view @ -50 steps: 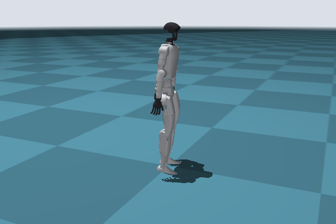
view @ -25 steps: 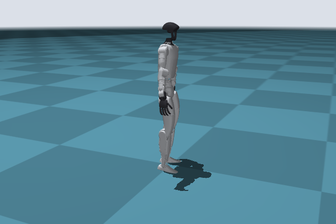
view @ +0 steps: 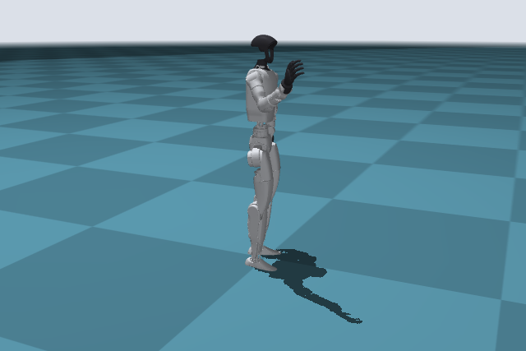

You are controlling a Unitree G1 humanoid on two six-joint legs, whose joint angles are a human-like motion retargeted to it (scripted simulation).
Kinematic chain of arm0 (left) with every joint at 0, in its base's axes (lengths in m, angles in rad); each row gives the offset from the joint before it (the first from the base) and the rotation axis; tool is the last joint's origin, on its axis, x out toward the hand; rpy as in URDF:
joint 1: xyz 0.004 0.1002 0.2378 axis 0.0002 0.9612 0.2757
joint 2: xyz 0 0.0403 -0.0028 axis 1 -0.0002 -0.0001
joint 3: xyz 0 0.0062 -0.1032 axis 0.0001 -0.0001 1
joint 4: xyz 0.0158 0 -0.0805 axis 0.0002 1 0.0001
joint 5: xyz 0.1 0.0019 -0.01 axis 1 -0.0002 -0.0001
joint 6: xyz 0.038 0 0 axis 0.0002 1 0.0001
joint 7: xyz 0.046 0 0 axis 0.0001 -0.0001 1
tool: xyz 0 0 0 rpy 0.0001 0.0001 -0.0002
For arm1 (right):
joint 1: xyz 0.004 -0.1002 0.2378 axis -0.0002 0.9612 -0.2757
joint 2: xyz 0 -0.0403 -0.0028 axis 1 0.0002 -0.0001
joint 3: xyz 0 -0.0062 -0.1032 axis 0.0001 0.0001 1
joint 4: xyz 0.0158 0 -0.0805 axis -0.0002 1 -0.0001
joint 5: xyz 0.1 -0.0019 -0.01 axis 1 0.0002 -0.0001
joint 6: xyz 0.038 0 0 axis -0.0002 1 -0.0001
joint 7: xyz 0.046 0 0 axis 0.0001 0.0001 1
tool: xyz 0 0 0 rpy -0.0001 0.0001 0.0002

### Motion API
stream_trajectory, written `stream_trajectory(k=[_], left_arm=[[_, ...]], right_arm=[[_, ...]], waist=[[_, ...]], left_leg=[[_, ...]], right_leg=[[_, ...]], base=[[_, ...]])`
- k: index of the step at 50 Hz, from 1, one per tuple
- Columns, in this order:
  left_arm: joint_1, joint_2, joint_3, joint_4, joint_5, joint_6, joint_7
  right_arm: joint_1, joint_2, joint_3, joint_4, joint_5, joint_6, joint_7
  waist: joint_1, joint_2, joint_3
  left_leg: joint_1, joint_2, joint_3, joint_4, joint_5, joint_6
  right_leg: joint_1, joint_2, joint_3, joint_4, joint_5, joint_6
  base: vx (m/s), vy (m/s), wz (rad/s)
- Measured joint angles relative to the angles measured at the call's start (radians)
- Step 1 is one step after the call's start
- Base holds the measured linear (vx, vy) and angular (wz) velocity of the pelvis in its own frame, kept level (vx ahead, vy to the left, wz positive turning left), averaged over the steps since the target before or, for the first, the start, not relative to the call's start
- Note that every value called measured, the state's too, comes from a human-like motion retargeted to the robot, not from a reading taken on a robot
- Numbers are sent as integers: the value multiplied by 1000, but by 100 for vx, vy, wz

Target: Upper body actions

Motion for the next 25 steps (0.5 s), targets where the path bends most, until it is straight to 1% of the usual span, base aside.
stream_trajectory(k=[4,11,15,18,20,25], left_arm=[[3,0,-2,-4,3,-1,3],[1,-1,-3,-9,2,-1,6],[0,-3,-5,-11,1,-1,6],[-2,-5,-8,-13,4,-2,7],[-3,-6,-10,-16,5,-2,9],[-3,-9,-10,-20,3,-3,11]], right_arm=[[0,-67,61,-180,-166,-45,-112],[32,-178,150,-525,-405,-125,-196],[43,-244,183,-688,-609,-159,-327],[39,-275,198,-745,-710,-131,-396],[31,-280,209,-750,-740,-97,-402],[10,-216,213,-629,-637,-67,-357]], waist=[[2,3,-4],[1,11,-13],[0,18,-20],[2,20,-23],[4,21,-26],[4,22,-37]], left_leg=[[1,0,1,3,-5,0],[1,1,2,3,-9,-2],[1,3,6,1,-9,-4],[2,2,6,2,-11,-5],[4,1,4,3,-13,-5],[4,-3,-2,4,-16,-4]], right_leg=[[1,1,3,0,-2,0],[4,4,5,-2,-8,0],[5,5,9,-3,-10,0],[6,4,10,-5,-11,0],[9,3,10,-5,-12,0],[13,1,5,-6,-16,3]], base=[[0,0,0],[0,0,0],[0,0,0],[0,0,0],[0,0,0],[0,0,0]])
